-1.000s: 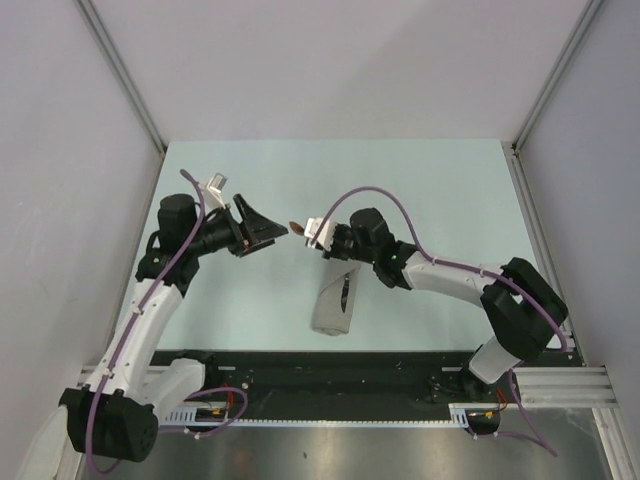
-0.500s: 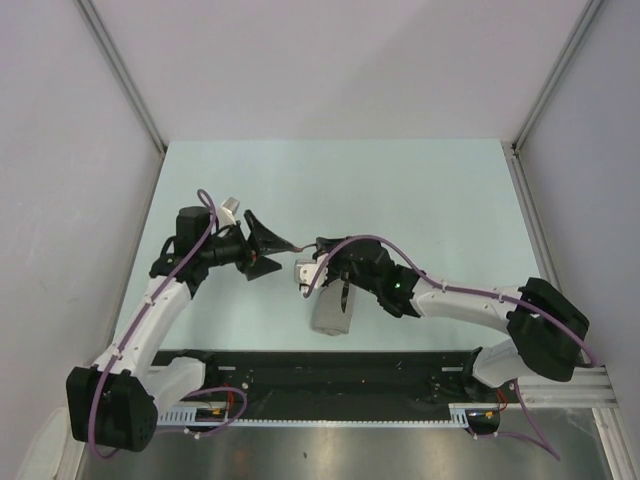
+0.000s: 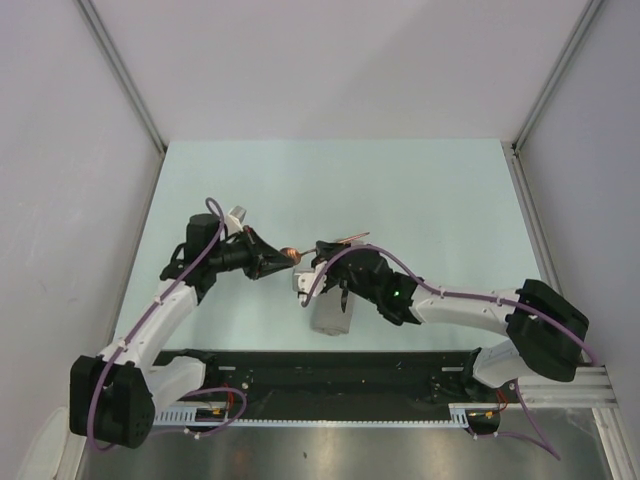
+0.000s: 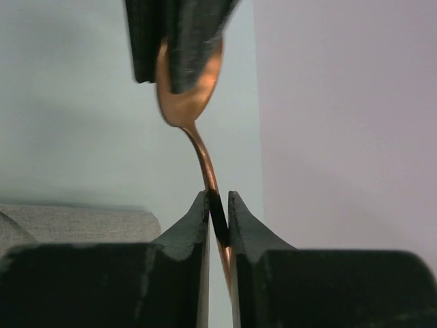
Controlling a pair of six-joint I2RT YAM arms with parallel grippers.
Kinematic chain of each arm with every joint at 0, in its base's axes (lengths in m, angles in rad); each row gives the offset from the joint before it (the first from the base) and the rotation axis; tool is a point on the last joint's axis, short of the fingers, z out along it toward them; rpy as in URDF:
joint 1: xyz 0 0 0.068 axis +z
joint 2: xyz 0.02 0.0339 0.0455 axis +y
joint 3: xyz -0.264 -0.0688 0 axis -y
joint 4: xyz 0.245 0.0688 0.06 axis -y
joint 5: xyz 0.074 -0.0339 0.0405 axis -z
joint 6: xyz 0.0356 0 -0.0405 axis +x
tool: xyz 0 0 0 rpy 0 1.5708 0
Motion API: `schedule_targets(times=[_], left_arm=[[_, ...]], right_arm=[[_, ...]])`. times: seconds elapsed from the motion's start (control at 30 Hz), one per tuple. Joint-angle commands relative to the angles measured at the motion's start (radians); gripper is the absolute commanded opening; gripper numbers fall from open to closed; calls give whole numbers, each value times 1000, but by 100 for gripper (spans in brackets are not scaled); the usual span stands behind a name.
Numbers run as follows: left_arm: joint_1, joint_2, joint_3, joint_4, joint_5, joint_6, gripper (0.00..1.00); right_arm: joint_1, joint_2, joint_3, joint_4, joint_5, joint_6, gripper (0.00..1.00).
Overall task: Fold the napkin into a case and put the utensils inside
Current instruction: Pass from the right arm to the left, then pass from the left arm to the right
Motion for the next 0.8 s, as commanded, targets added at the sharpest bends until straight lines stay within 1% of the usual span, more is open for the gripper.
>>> schedule_targets(times=[0.0, 0.03, 0.07, 0.1, 0.13, 0.17, 0.2, 0.23, 0.27, 0.3, 0.33, 0.37, 0.4, 0.43, 0.47, 0.53, 0.57, 0.63, 0.67, 0.7, 0.77], left_arm=[[-11, -39, -18, 95, 36, 25, 0], [-11, -46, -21, 105, 21, 28, 0], [-12, -56, -24, 114, 2, 29, 0], [-15, -81, -27, 141, -54, 36, 0], [-22, -95, -32, 152, -79, 37, 0], [-25, -108, -38, 172, -99, 33, 0], [-40, -134, -52, 210, -128, 22, 0], [-49, -145, -60, 232, -187, 19, 0], [-57, -155, -70, 247, -220, 16, 0], [-75, -167, -90, 273, -249, 8, 0], [-86, -179, -102, 284, -304, 0, 0], [-98, -185, -116, 302, -326, -22, 0], [-121, -190, -145, 337, -349, -38, 0], [-130, -199, -159, 351, -390, -55, 0], [-138, -202, -173, 367, -401, -72, 0], [-150, -202, -192, 398, -426, -102, 0], [-155, -202, -192, 396, -444, -107, 0], [-173, -201, -188, 398, -466, -119, 0], [-184, -202, -187, 396, -490, -125, 0], [-201, -202, -184, 395, -501, -127, 0], [-210, -199, -179, 384, -518, -136, 0]], right_arm=[[5, -34, 20, 90, 78, 180, 38], [2, -46, 25, 75, 89, 235, 47], [0, -55, 30, 34, 109, 342, 66], [-4, -65, 33, 14, 112, 416, 75], [-7, -84, 45, -9, 124, 483, 83], [-10, -98, 57, -87, 144, 548, 99], [-17, -109, 68, -123, 152, 703, 100], [-26, -118, 82, -161, 167, 782, 100], [-49, -137, 129, -269, 191, 886, 100], [-69, -144, 145, -316, 172, 1074, 100], [-99, -152, 164, -353, 132, 1193, 100], [-130, -166, 169, -388, 23, 1303, 100], [-195, -178, 157, -384, -30, 1403, 100], [-217, -193, 133, -364, -67, 1592, 100], [-230, -239, 64, -283, -90, 1657, 100], [-215, -279, 16, -209, -78, 1764, 100], [-208, -296, 4, -203, -48, 1806, 100], [-204, -313, -22, -191, -38, 1890, 100], [-202, -313, -42, -107, -58, 1907, 98], [-198, -310, -70, -80, -49, 1930, 95], [-172, -301, -69, -68, -9, 1962, 93]])
